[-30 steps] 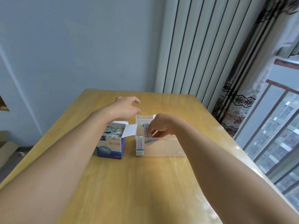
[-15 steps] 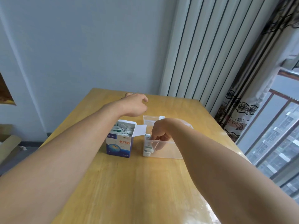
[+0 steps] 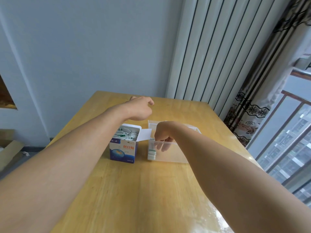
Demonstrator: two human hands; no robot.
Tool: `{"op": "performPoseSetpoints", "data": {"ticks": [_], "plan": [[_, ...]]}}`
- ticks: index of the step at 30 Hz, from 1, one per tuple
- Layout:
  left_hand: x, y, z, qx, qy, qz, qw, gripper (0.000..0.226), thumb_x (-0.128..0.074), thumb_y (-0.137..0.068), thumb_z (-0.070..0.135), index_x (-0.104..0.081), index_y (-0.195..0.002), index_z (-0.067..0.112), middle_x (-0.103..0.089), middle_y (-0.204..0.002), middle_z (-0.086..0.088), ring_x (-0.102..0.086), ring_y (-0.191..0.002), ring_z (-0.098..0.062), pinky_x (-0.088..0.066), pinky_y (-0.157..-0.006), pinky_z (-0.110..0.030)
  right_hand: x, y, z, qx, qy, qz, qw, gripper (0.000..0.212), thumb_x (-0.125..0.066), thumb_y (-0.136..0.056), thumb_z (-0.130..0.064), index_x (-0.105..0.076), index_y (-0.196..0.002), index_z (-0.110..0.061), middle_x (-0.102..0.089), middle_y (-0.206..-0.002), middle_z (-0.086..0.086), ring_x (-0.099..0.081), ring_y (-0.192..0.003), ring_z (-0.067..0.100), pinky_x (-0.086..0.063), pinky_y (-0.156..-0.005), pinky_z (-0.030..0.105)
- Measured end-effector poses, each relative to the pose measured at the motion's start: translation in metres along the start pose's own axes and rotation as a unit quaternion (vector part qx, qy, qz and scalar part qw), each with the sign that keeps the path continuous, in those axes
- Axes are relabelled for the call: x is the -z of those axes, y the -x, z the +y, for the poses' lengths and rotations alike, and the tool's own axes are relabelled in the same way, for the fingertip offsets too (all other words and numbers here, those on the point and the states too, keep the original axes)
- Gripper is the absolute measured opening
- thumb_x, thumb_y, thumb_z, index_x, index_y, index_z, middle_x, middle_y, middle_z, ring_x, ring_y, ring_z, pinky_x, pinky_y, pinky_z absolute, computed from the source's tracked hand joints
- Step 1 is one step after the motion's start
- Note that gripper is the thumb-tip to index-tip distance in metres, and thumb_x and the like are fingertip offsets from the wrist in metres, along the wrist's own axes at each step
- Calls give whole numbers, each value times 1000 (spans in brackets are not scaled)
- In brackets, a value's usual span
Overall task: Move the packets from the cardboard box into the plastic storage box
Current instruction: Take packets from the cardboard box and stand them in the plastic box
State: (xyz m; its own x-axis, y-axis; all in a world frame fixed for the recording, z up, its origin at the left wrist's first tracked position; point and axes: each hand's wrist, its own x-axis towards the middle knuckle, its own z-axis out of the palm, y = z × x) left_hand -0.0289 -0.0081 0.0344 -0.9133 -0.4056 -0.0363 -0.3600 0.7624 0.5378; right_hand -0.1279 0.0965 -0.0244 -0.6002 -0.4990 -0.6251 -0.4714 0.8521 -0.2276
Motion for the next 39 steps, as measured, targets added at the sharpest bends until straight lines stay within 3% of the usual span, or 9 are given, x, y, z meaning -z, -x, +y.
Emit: {"op": "performPoseSetpoints", "data": {"ticks": [5, 11, 17, 21, 27, 30, 32, 35, 39], "plan": [[-2, 1, -2, 2, -16, -18, 1000, 55, -45, -93, 8, -48, -144, 28, -45, -152, -3, -39, -141, -24, -36, -115, -44, -2, -4, -5, 19, 59, -41, 997, 34, -63, -98, -11, -62, -131, -6, -77, -110, 12, -76, -97, 29, -57, -98, 46], [-2, 2, -13, 14, -6, -27, 1000, 52, -47, -95, 4, -49, -144, 21, -48, -149, -3, -47, -134, -23, -41, -107, -33, -6, 1, -5, 38, 73, -53, 995, 32, -49, -101, -5, -56, -132, -5, -74, -98, 8, -74, -103, 32, -57, -96, 47], [0, 5, -28, 42, -38, -47, 997, 50, -43, -97, 3, -49, -144, 17, -46, -151, -5, -44, -138, -24, -36, -115, -39, -8, 3, -4, 46, 82, -51, 994, 37, -42, -102, -6, -55, -136, -7, -72, -119, 12, -75, -99, 32, -58, -94, 48], [3, 8, -33, 58, -46, -53, 996, 51, -37, -96, 2, -52, -143, 15, -49, -149, -6, -43, -139, -24, -35, -116, -38, -5, 11, -2, 60, 79, -29, 995, 41, -39, -103, -6, -52, -142, -8, -75, -113, 9, -77, -91, 27, -61, -90, 46], [13, 11, -55, 88, -23, -17, 996, 43, -43, -96, 3, -59, -134, 16, -51, -145, -5, -48, -132, -25, -40, -110, -35, 25, 44, -1, 62, 151, 73, 984, 26, -58, -101, -19, -66, -123, -8, -77, -110, 3, -75, -87, 20, -59, -91, 44], [15, 16, -65, 94, -21, -1, 995, 39, -46, -96, 5, -61, -130, 19, -53, -138, -3, -50, -126, -24, -43, -103, -33, 35, 59, -15, 77, 186, 252, 947, 3, -64, -93, -15, -66, -91, -13, -76, -97, -3, -72, -81, 18, -56, -74, 32], [14, 21, -71, 97, -16, -4, 995, 35, -45, -97, 5, -64, -122, 20, -55, -123, -1, -51, -113, -23, -41, -93, -30, 32, 61, -29, 166, 143, 334, 917, 7, -73, -88, -19, -73, -96, -20, -73, -96, -4, -68, -84, 18, -54, -74, 31], [11, 30, -78, 101, -28, -20, 994, 27, -42, -94, 4, -60, -96, 24, -46, -100, -2, -41, -91, -22, -35, -81, -31, 10, 61, -50, 297, 99, 284, 906, 19, -80, -86, -24, -79, -104, -25, -77, -99, -5, -69, -87, 15, -57, -81, 31], [13, 43, -79, 104, -19, -14, 994, 29, -42, -99, 6, -65, -106, 22, -57, -100, 1, -57, -101, -24, -48, -87, -33, -16, 42, -72, 275, 142, 267, 913, 29, -75, -87, -30, -75, -113, -16, -71, -107, 5, -66, -92, 24, -56, -68, 34]]}}
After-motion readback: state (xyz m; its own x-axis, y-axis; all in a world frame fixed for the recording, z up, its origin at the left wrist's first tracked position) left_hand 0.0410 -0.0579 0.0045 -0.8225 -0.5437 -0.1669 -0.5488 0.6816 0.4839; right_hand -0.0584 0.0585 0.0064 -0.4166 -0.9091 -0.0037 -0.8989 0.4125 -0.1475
